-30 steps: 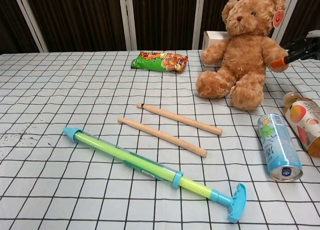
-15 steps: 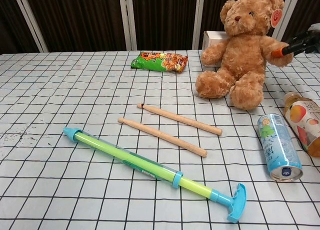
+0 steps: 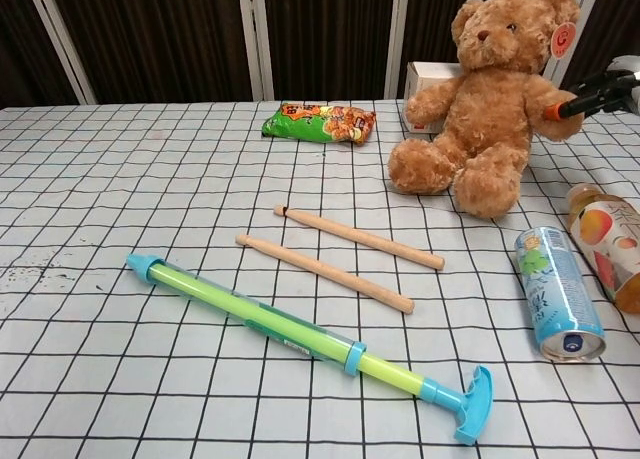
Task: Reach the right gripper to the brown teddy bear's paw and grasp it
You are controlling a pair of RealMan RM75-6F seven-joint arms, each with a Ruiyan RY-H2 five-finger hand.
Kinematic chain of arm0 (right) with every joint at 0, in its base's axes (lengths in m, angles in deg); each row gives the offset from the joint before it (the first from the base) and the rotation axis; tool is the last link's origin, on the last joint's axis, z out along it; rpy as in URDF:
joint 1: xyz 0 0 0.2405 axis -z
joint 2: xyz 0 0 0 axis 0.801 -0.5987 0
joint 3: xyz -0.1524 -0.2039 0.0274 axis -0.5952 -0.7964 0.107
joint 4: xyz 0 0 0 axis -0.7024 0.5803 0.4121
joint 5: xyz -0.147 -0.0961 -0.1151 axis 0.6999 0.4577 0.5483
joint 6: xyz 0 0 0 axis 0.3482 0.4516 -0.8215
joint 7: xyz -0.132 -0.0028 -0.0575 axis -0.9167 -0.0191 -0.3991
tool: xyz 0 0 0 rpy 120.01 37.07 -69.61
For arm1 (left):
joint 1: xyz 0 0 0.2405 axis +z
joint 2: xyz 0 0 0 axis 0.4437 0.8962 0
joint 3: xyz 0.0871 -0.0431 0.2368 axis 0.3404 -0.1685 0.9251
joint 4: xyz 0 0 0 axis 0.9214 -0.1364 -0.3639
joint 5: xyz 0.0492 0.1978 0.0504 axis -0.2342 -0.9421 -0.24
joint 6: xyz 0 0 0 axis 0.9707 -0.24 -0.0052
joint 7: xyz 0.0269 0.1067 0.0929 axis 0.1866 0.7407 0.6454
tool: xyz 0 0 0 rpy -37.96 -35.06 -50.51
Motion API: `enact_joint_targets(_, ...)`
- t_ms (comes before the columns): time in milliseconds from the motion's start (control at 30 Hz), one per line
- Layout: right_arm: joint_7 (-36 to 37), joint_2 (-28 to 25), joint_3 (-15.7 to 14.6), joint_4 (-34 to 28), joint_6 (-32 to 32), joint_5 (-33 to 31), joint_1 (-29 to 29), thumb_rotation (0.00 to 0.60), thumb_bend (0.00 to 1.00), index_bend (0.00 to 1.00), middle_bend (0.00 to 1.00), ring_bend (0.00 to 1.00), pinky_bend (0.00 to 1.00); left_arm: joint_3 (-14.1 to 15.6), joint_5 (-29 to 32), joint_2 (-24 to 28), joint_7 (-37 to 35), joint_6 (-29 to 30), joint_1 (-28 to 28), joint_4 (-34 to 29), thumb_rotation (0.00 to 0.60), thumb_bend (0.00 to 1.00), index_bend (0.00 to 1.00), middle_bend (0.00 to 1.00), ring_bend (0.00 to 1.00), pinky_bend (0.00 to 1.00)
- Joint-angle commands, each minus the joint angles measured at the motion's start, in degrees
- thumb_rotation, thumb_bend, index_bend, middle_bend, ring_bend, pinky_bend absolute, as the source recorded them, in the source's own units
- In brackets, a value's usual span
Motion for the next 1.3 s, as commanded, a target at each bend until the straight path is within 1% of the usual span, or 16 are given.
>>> enact_joint_targets(33,3.0,0.0,0.0,-0.6,-2.7,5.6,0.4,0.6,0.42,0.64,0.61,0.39,0.0,0.0,0.1,-0.1,0.2,-0.2,-0.1,0.0,0.6,0.31,0.23,0.0,0.0,0.12)
enact_joint_targets(100,5.4,1.0,-1.3,0.0,-3.2,9.3,1.4,0.6,0.42,0.64,0.61,0.39,0.0,0.0,0.0,0.0,0.3,-0.1,0.0,-0.1,0.6,0.31,0.23,0.0,0.0,0.12)
enact_joint_targets(200,8.2,1.9,-1.7,1.6,-3.4,12.6,1.7,0.6,0.42,0.64,0.61,0.39,0.0,0.1,0.0,0.0,0.1,0.0,0.1,-0.2,0.6,0.31,0.23,0.0,0.0,0.12)
enact_joint_targets(433,10.0,1.9,-1.0,2.4,-4.3,15.5,1.1,0.6,0.42,0.64,0.61,0.39,0.0,0.0,0.0,0.2,-0.2,0.0,0.1,-0.1,0.6,0.31,0.23,0.0,0.0,0.12)
enact_joint_targets(600,9.4,1.6,-1.0,2.1,-4.4,16.0,1.3,0.6,0.42,0.64,0.61,0.39,0.0,0.1,0.1,0.3,-0.3,-0.2,0.1,-0.2,0.6,0.31,0.23,0.0,0.0,0.12)
enact_joint_targets(800,9.2,3.0,-1.5,4.3,-2.1,15.0,2.6,0.6,0.42,0.64,0.61,0.39,0.0,0.1,-0.1,0.4,-0.4,0.0,0.2,-0.2,0.6,0.31,0.23,0.0,0.0,0.12)
enact_joint_targets(967,9.9,3.4,-1.4,5.3,-1.7,15.4,2.7,0.6,0.42,0.64,0.61,0.39,0.0,0.1,-0.1,0.4,-0.4,0.1,0.3,-0.2,0.6,0.31,0.23,0.0,0.0,0.12)
enact_joint_targets(1133,10.4,2.5,-0.6,4.2,-3.0,16.9,1.9,0.6,0.42,0.64,0.61,0.39,0.0,0.1,0.1,0.2,-0.1,-0.1,0.1,-0.2,0.6,0.31,0.23,0.0,0.0,0.12)
enact_joint_targets(1300,9.5,2.2,-0.9,3.6,-2.9,17.1,2.4,0.6,0.43,0.64,0.61,0.39,0.0,0.1,0.1,0.1,0.2,-0.1,0.1,-0.3,0.6,0.31,0.23,0.0,0.0,0.12)
